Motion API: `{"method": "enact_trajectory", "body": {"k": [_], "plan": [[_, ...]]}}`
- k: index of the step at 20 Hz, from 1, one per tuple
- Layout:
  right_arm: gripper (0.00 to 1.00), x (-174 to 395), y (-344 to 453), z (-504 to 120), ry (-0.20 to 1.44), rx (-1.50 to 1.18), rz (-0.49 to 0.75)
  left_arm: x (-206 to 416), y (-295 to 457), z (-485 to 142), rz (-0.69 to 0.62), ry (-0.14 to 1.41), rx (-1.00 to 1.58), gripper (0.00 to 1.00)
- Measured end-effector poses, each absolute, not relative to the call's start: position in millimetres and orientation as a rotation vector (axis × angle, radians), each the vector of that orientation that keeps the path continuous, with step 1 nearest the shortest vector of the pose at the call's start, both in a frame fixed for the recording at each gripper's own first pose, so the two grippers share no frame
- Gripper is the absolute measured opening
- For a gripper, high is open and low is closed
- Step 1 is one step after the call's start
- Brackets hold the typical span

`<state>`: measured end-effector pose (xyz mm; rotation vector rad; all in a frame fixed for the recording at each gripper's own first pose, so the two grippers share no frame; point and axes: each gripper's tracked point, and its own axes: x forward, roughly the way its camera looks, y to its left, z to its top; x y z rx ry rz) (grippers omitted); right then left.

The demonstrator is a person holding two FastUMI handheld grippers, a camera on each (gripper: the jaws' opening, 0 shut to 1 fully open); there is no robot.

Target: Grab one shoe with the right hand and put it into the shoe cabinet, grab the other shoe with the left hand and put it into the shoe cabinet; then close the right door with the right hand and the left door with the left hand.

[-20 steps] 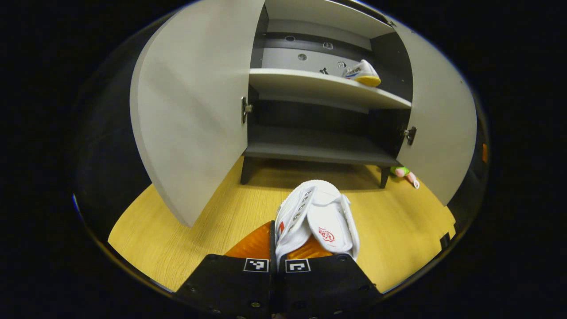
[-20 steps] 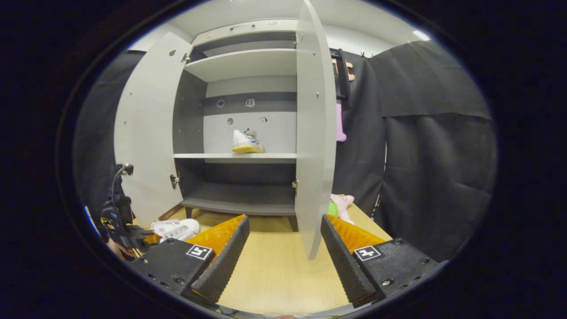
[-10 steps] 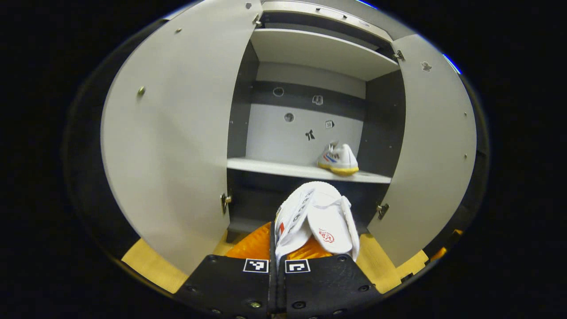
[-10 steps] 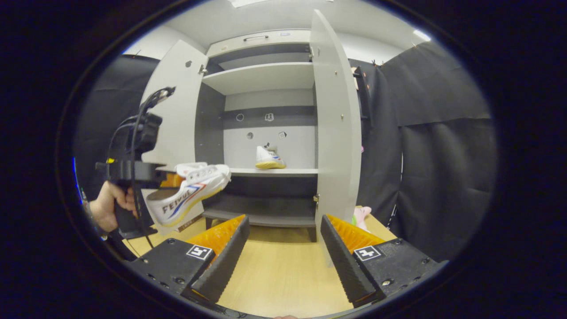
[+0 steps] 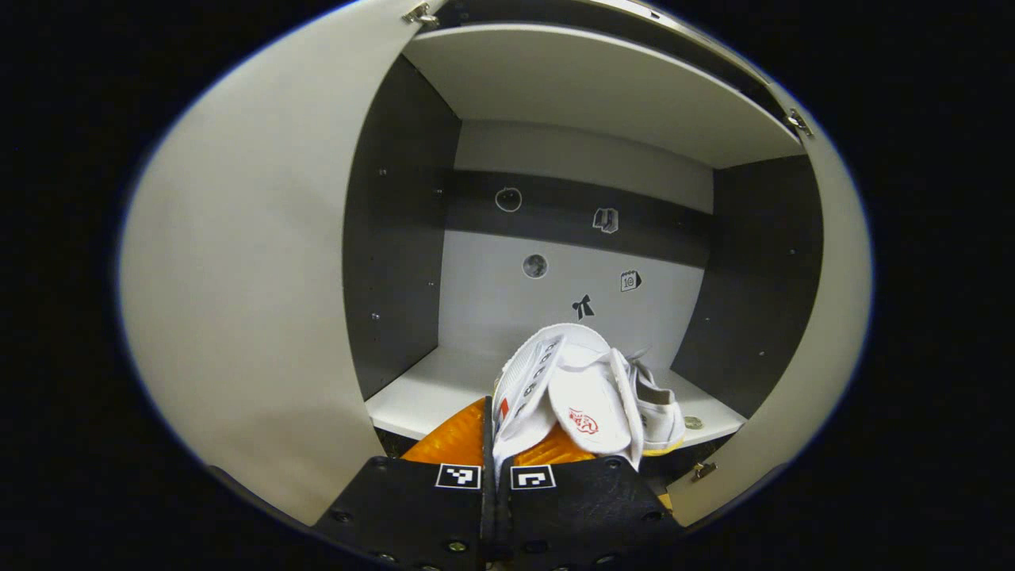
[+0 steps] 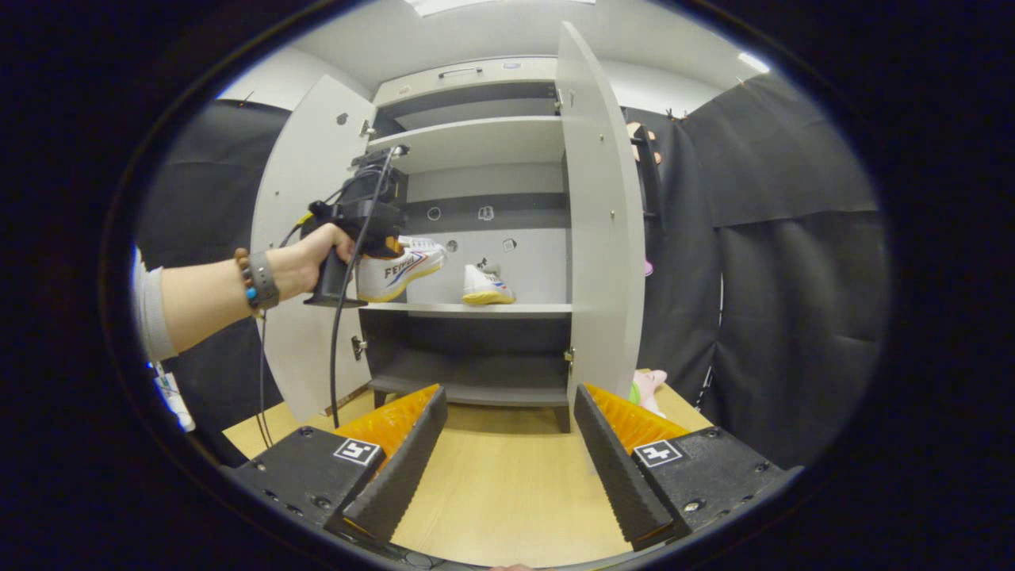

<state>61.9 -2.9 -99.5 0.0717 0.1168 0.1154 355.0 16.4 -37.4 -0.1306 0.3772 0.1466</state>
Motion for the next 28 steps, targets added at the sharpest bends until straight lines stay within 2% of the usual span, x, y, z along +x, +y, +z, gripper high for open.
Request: {"method": "enact_trajectory", "body": {"k": [7,12,15,16,17,19,20,21,22,23,25,28], "plan": [[1.0,67.5,-23.7,-105.5,0.134,0.046,0.061,425.2,14.3,-68.5,0.18,0.472,-0.12,0.0],[1.0,71.9,-29.7,-106.5,0.136,0.049,0.039,444.2,19.8,-95.8,0.202,0.577,-0.177,0.0],[1.0,75.4,-28.5,-108.1,0.142,0.055,0.038,444.6,15.7,-104.8,0.173,0.644,-0.189,0.0],[1.0,75.5,-27.3,-108.2,0.14,0.057,0.039,446.8,12.6,-103.5,0.152,0.645,-0.186,0.12],[1.0,76.2,-26.0,-107.7,0.138,0.061,0.043,444.6,16.2,-101.7,0.171,0.641,-0.168,0.13],[1.0,78.7,-23.7,-109.7,0.142,0.065,0.047,441.7,18.5,-101.4,0.167,0.646,-0.158,0.33],[1.0,78.6,-22.4,-110.3,0.144,0.068,0.05,440.1,23.6,-98.9,0.177,0.641,-0.143,0.58],[1.0,78.0,-20.6,-110.1,0.143,0.071,0.053,436.2,28.4,-97.2,0.188,0.636,-0.134,0.65],[1.0,77.3,-19.7,-109.4,0.141,0.072,0.056,432.0,28.5,-92.7,0.187,0.622,-0.136,0.78],[1.0,77.2,-18.5,-108.7,0.139,0.072,0.059,427.7,29.3,-88.2,0.184,0.603,-0.139,0.7],[1.0,75.4,-14.4,-107.4,0.136,0.07,0.067,417.4,33.1,-76.5,0.185,0.558,-0.12,0.81],[1.0,71.7,-9.8,-102.4,0.124,0.067,0.083,402.6,40.3,-34.6,0.205,0.396,-0.064,0.82]]}}
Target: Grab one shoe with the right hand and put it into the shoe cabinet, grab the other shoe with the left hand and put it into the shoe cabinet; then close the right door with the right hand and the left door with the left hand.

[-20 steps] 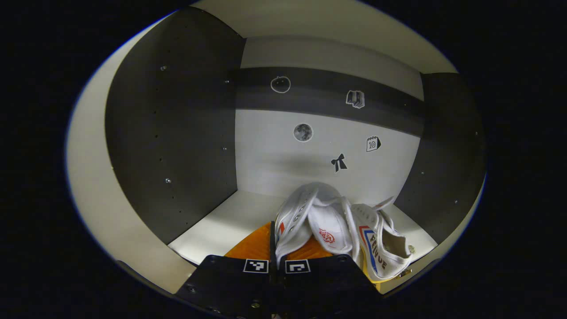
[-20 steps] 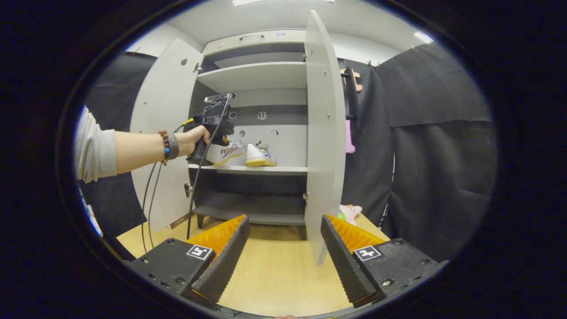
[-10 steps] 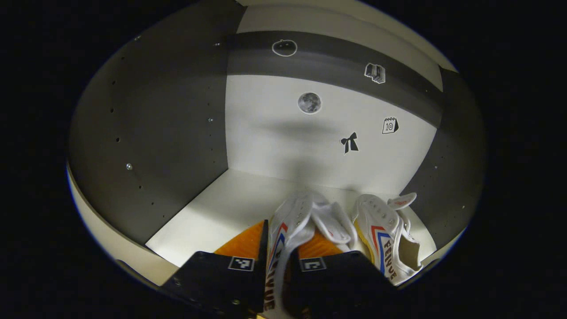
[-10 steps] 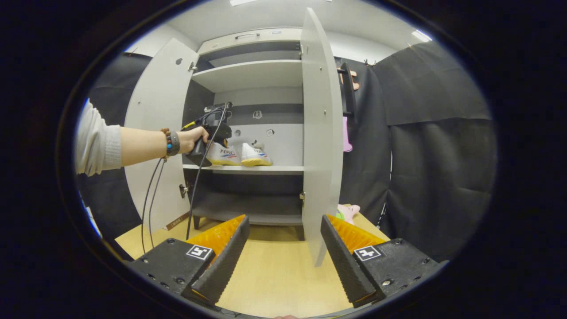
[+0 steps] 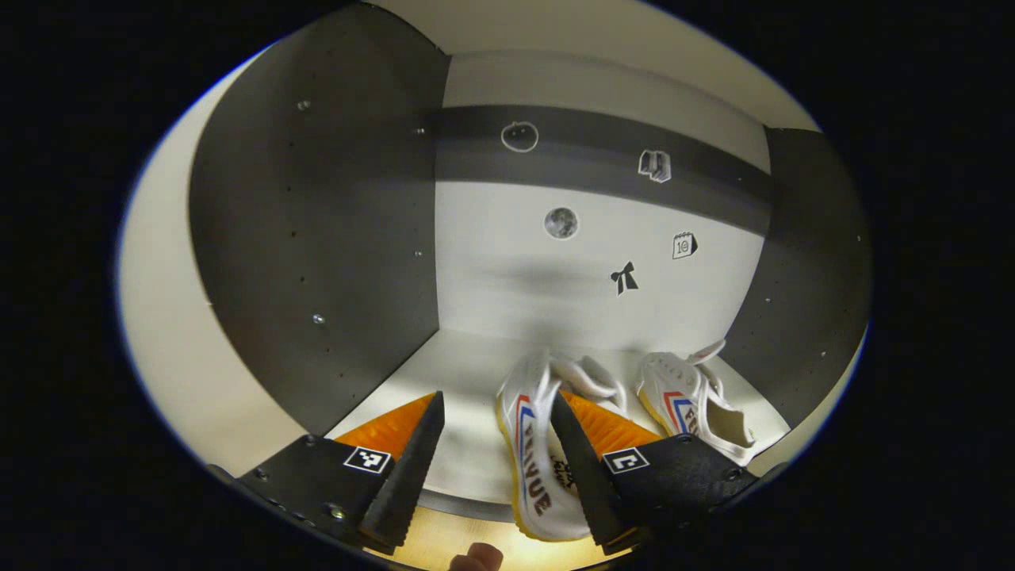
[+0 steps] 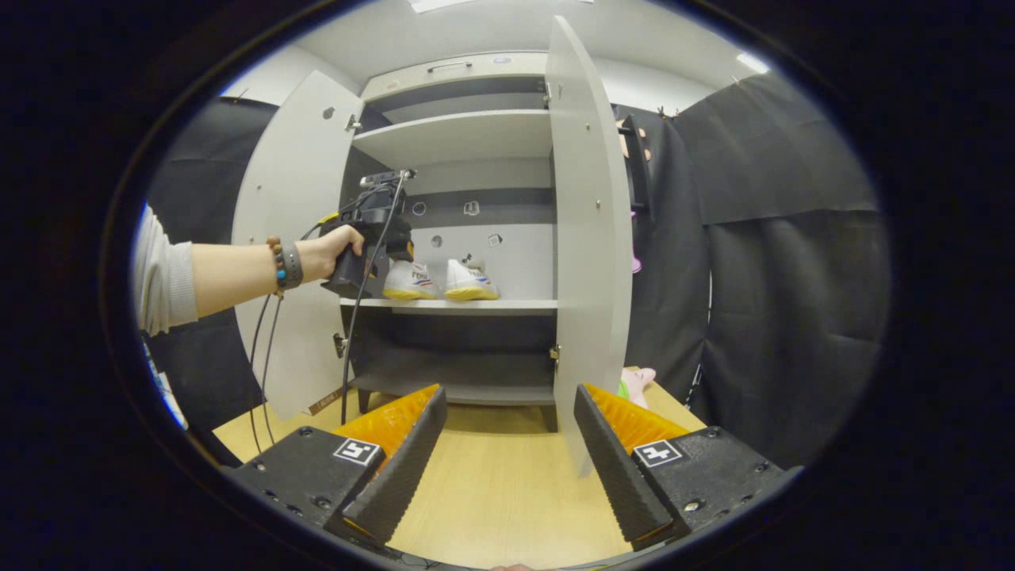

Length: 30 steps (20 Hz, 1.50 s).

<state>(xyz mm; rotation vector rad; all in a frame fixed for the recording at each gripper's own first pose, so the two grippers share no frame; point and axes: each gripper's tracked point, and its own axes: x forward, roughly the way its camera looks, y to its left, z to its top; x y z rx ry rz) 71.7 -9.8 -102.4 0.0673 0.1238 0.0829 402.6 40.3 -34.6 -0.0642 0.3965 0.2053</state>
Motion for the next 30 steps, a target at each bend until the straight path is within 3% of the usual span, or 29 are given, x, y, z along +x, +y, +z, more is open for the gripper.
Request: {"method": "enact_trajectory", "body": {"k": [2,3,4,9,10,11,14,25,30], "plan": [[1.0,67.2,-8.5,-97.9,0.114,0.065,0.089,388.7,34.2,12.0,0.175,0.24,-0.03,0.81],[1.0,65.1,-8.3,-95.5,0.109,0.066,0.091,376.4,26.1,30.9,0.152,0.187,-0.022,0.65],[1.0,63.5,-7.3,-92.6,0.103,0.068,0.094,363.3,18.7,40.3,0.126,0.152,-0.016,0.79],[1.0,50.0,-11.1,-71.0,0.056,0.05,0.104,255.2,-16.8,90.2,-0.025,0.002,-0.011,0.82],[1.0,46.6,-12.8,-66.1,0.046,0.052,0.107,229.5,-22.1,92.3,-0.059,-0.008,-0.013,0.93],[1.0,43.6,-14.4,-60.5,0.035,0.058,0.112,204.2,-27.7,90.8,-0.09,-0.013,-0.02,0.82],[1.0,40.9,-31.5,-39.9,0.003,0.077,0.108,143.5,-34.3,67.4,-0.142,0.012,-0.057,0.82],[1.0,68.7,-146.7,33.4,-0.101,0.014,-0.057,1.3,8.9,-30.6,-0.018,0.106,-0.069,0.92],[1.0,117.8,-192.4,65.9,-0.112,0.043,-0.116,-17.5,31.7,-42.3,0.051,0.117,-0.038,0.92]]}}
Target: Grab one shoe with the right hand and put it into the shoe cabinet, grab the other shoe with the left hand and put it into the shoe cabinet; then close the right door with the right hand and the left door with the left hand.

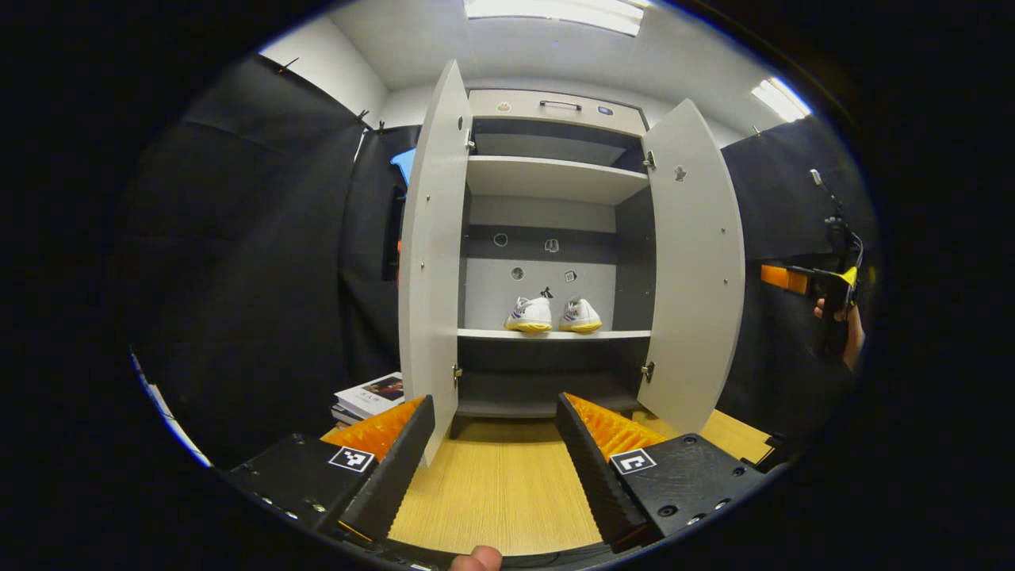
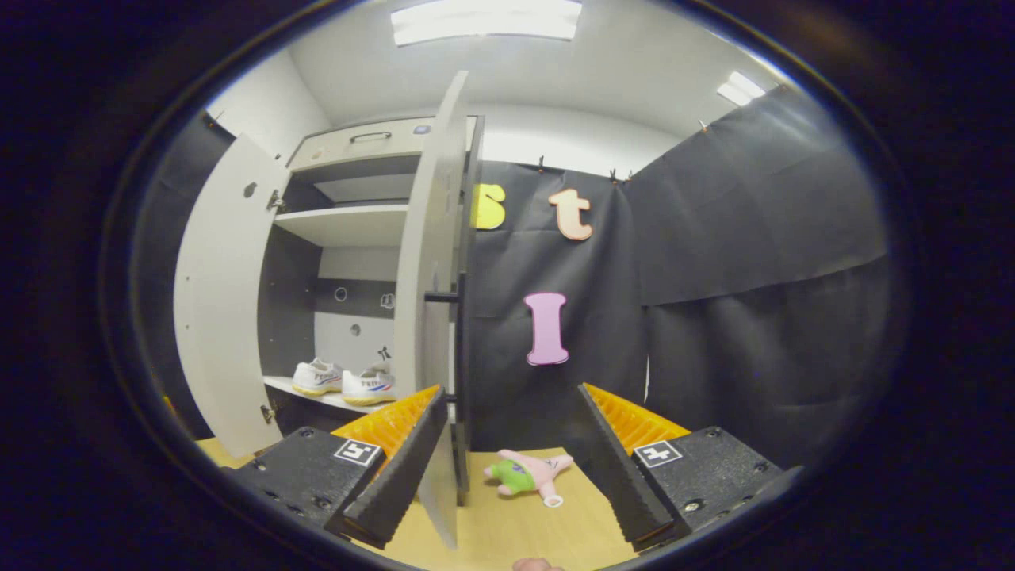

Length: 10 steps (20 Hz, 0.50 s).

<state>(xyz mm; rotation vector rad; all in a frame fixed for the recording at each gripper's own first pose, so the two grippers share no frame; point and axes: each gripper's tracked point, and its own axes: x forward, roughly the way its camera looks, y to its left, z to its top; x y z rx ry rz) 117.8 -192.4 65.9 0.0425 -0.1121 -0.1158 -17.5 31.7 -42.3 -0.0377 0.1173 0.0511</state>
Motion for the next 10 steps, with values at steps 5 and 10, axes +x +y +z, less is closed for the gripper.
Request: {"method": "enact_trajectory", "body": {"k": [5,10], "plan": [[1.0,164.4,-211.0,70.7,-0.073,0.051,-0.141,-21.5,45.8,-49.9,0.102,0.143,-0.063,0.93],[0.98,179.0,-209.5,73.6,-0.081,0.12,-0.137,-24.9,53.8,-58.1,0.12,0.165,-0.064,0.92]]}}
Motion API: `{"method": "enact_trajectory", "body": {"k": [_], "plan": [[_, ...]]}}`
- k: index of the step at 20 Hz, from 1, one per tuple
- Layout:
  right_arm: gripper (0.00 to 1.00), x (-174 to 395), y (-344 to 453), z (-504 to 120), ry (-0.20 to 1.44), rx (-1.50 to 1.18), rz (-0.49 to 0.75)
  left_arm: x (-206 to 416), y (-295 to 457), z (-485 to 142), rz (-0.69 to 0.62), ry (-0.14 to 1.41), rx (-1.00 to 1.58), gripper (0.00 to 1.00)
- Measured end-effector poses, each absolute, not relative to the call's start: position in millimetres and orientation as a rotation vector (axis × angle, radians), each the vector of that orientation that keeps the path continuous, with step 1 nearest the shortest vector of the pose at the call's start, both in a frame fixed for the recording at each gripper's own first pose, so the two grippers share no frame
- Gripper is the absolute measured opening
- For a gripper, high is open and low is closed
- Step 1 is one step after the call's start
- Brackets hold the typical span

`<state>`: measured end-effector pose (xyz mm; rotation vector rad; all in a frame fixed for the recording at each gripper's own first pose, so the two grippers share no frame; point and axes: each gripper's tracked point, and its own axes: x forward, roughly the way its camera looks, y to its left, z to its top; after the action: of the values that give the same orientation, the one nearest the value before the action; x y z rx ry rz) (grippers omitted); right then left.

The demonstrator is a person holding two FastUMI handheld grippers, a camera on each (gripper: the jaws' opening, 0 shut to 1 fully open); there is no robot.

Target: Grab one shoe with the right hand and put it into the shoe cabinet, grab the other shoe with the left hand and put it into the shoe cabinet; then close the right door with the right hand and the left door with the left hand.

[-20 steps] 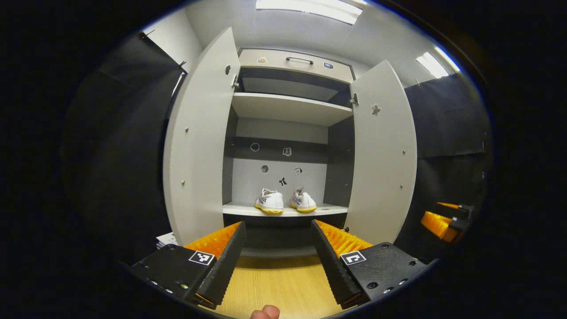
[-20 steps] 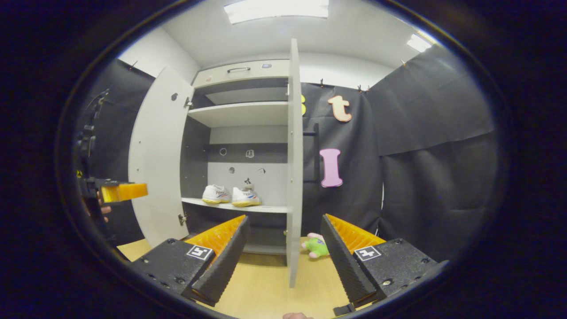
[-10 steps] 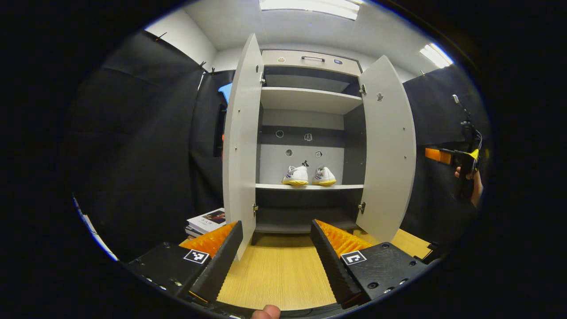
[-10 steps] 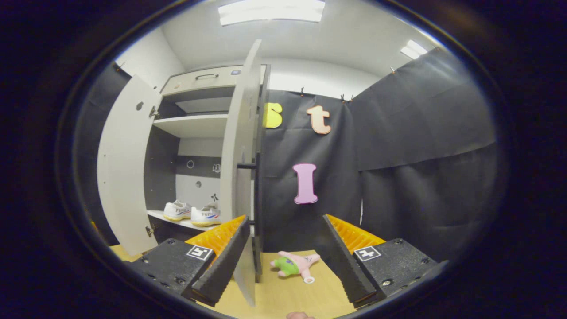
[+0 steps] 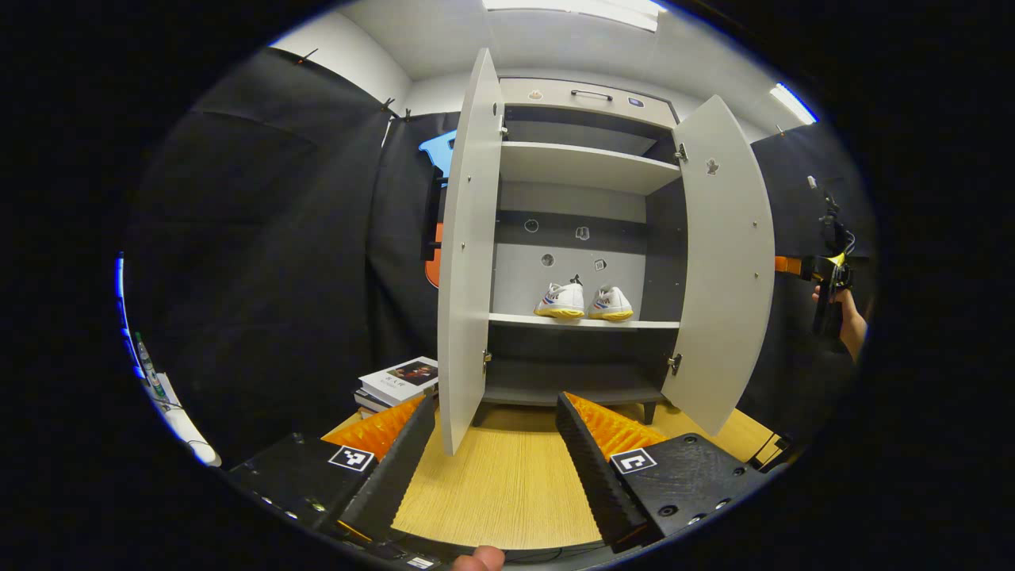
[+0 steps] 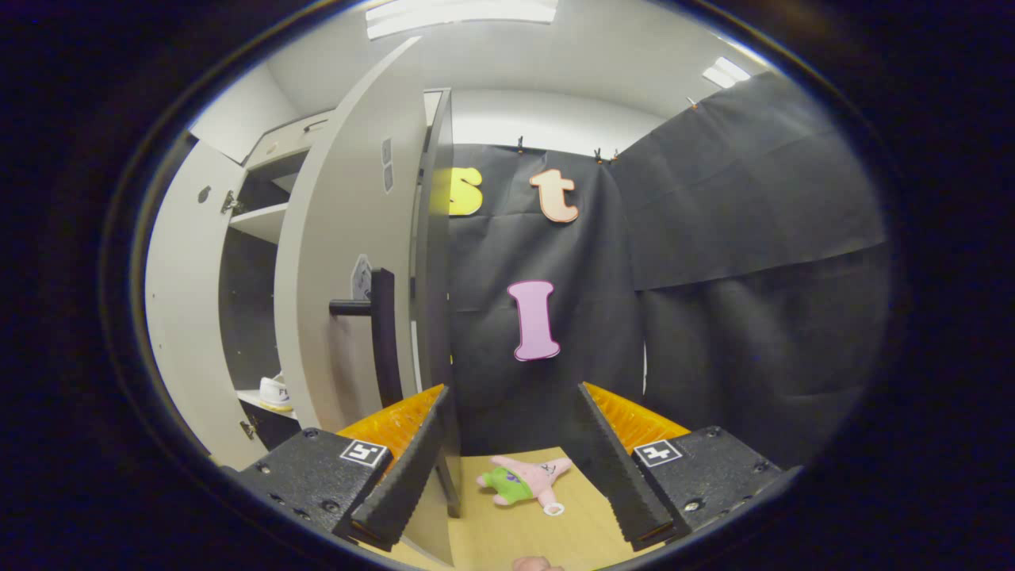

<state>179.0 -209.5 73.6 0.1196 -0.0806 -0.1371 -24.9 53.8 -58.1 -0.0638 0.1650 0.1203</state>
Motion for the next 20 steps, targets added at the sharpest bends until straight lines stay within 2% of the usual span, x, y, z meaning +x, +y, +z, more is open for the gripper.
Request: {"method": "enact_trajectory", "body": {"k": [6,11,17,20], "plan": [[0.98,173.2,-180.1,76.3,-0.081,0.084,-0.099,-18.0,42.8,-55.3,0.093,0.146,-0.057,0.92],[0.98,181.0,-111.6,79.4,-0.076,0.086,0.017,-18.2,41.0,-53.2,0.085,0.14,-0.045,0.92],[0.98,210.3,-36.3,92.1,-0.093,0.095,0.097,-33.6,53.0,-61.5,0.122,0.142,-0.034,0.93],[0.99,196.8,-25.0,106.7,-0.136,0.084,0.097,-33.4,67.0,-56.5,0.15,0.136,-0.039,0.92]]}}
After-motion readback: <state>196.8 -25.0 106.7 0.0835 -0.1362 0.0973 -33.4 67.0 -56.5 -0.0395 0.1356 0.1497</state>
